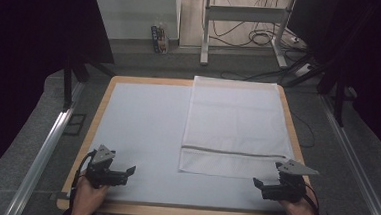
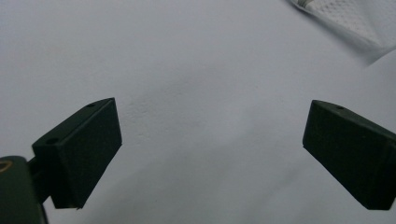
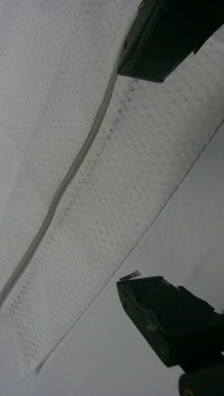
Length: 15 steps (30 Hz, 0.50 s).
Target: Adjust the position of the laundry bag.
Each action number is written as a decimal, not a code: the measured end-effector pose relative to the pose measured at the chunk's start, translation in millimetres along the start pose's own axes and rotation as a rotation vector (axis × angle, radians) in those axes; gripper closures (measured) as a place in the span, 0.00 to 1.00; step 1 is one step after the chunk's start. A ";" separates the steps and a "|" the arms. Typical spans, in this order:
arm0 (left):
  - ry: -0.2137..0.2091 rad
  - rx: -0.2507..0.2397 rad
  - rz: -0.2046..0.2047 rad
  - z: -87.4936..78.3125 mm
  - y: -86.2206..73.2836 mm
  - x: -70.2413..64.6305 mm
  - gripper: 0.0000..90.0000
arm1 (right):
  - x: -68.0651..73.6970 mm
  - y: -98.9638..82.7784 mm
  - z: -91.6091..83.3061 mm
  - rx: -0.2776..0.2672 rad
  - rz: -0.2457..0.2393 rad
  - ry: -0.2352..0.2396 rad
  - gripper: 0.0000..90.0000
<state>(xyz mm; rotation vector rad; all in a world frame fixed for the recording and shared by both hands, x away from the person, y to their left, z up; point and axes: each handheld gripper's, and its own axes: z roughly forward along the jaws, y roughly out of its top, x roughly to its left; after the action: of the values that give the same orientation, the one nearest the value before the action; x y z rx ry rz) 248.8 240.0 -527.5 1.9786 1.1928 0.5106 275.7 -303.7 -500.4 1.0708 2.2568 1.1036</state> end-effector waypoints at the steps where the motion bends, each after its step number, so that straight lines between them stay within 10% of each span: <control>1: 0.000 0.000 0.000 0.0 0.0 0.0 0.05 | -0.1 -0.3 0.5 0.003 -0.003 0.004 0.01; 15: 0.005 0.072 0.020 6.5 2.3 -4.5 0.00 | -0.6 0.1 2.8 0.015 -0.005 0.017 0.01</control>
<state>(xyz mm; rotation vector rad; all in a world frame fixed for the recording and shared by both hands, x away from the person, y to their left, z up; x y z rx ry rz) 252.3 232.8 -529.7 2.0529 1.2106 0.4890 277.9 -302.8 -501.9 1.0644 2.2835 1.0994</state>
